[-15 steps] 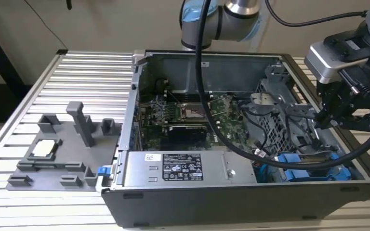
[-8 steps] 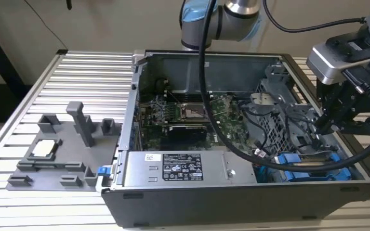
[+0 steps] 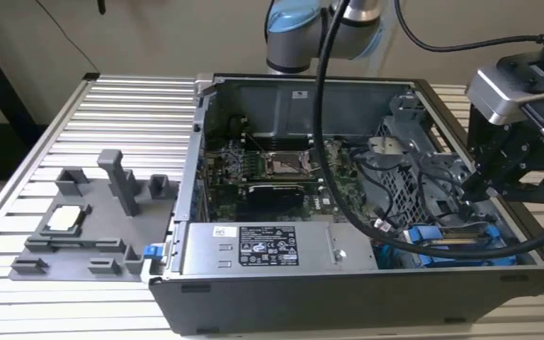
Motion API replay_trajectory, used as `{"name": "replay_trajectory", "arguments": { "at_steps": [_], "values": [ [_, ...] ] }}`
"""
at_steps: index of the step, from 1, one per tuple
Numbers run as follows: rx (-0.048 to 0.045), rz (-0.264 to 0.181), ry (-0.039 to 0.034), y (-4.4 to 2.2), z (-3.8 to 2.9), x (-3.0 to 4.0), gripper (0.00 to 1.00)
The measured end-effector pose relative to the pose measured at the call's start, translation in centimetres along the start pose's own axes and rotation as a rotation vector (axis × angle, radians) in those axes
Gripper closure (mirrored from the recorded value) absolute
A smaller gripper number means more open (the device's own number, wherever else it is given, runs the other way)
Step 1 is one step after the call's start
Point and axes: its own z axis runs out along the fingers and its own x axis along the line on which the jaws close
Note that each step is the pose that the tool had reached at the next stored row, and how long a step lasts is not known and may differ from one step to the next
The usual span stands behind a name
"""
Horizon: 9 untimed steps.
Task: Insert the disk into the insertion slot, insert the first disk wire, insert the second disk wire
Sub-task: 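Insert the first disk wire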
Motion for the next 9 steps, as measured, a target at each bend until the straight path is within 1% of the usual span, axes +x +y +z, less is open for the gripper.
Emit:
{"name": "replay_trajectory", "arguments": {
  "at_steps": [4,9],
  "values": [
    [0.0003,0.004,0.0002,-0.07,0.7,0.18,0.81],
    [0.0013,0.014,0.0012,0.0,1.16,0.6,0.81]
  ]
}}
